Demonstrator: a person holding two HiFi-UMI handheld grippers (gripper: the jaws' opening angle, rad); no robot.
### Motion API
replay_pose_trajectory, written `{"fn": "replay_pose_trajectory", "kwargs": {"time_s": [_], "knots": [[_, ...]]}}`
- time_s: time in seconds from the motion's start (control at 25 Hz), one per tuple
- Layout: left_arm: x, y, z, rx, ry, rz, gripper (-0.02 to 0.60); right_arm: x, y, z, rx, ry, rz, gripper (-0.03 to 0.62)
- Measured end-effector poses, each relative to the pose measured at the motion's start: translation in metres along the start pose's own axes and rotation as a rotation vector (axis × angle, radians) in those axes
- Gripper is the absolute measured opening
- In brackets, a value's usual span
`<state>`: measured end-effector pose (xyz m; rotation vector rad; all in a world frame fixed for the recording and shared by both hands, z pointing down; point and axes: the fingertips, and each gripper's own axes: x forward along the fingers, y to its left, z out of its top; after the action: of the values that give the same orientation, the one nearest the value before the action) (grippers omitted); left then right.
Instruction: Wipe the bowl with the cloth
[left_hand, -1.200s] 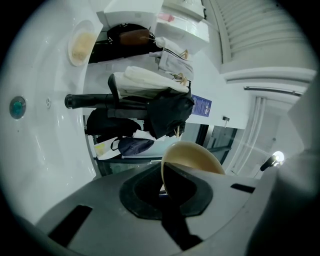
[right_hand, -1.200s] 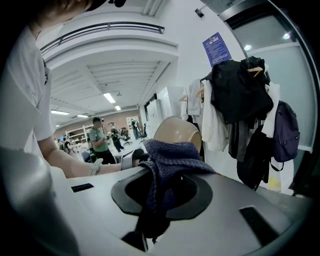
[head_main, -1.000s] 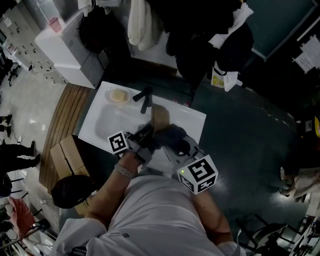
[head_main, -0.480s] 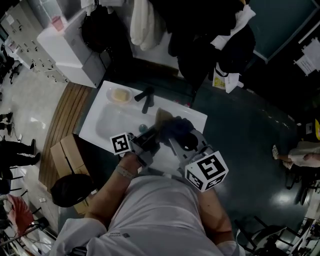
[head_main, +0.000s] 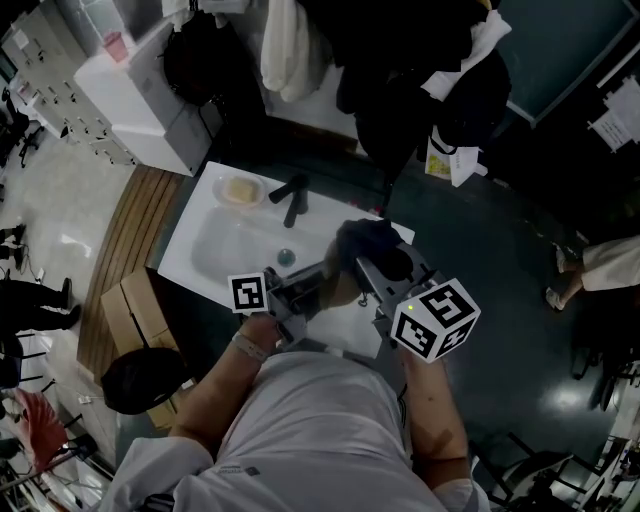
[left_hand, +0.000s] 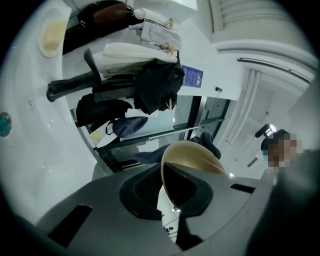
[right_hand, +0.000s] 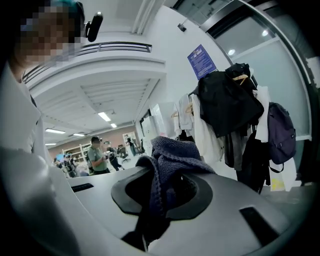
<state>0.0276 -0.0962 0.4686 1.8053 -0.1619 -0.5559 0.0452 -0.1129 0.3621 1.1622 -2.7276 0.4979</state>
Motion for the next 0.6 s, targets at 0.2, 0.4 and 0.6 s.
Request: {"fn": "replay_pose_trajectory", "kwargs": {"time_s": [0.2, 0.4, 0.6], "knots": [[0.007, -0.010, -0.016, 0.021, 0.088, -0.061, 0.021, 0.004, -0.010, -0.007, 0.073, 0.018, 0.043, 0.078], [0.012, -0.027, -0.030, 0.069, 0.171, -0.144, 0.023, 0.007, -0.018, -0.022, 0.134, 0.041, 0.059, 0.078], [0.013, -0.046, -0.036, 0.063, 0.201, -0.248, 0.023, 0.009, -0.021, -0.038, 0.167, 0.076, 0.097, 0.078]]}}
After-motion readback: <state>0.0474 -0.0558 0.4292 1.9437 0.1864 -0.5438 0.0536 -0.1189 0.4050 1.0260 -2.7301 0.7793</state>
